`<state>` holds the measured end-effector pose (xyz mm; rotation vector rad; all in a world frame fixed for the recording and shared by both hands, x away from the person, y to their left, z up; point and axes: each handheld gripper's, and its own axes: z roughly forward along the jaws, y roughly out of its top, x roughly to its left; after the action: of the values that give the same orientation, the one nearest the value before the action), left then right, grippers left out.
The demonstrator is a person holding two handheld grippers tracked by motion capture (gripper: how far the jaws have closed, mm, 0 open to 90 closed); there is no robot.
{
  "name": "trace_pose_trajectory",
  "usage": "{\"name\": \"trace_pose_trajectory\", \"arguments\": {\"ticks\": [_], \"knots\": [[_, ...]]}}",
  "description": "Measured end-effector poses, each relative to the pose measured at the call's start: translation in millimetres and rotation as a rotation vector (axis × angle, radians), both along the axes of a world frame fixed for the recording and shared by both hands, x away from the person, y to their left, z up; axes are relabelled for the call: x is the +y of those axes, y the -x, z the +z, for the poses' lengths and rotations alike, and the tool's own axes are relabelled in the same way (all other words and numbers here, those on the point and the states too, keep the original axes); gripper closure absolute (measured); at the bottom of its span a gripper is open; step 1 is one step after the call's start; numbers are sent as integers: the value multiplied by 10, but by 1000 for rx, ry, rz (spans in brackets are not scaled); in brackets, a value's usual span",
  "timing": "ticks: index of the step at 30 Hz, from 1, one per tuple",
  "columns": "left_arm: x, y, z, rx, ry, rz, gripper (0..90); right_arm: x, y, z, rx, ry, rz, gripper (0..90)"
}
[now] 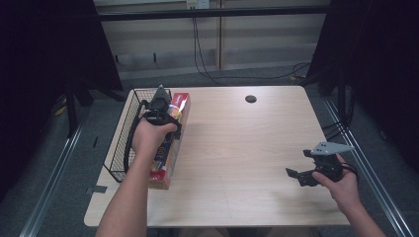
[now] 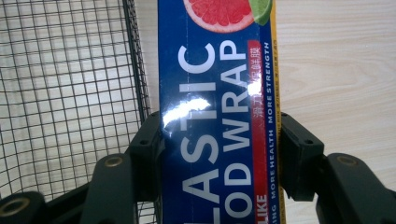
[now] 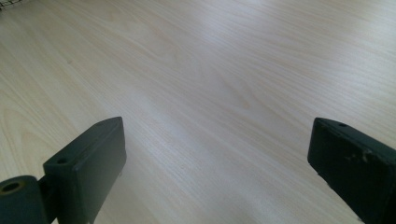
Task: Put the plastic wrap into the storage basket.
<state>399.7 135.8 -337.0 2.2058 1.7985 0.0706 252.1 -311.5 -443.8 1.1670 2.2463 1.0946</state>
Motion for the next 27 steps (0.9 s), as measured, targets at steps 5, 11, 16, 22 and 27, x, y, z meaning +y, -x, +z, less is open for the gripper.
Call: {"name": "trace_pose_trajectory", "arguments": {"ticks": [5,11,16,22,27], "knots": [[47,1,30,1,3,12,437,2,-4,-7,3,3,8,43],[114,2,69,-4,-4,27,437,9,-4,-11,5,6,10,43],[178,-8,110,-2,-2,27,437,13,-4,-15,2,8,9,44],[227,-3,110,0,-10,44,437,4,-7,-11,0,4,9,44],[281,-5,104,3,-17,44,437,18,-5,-20,10,6,14,44]]}}
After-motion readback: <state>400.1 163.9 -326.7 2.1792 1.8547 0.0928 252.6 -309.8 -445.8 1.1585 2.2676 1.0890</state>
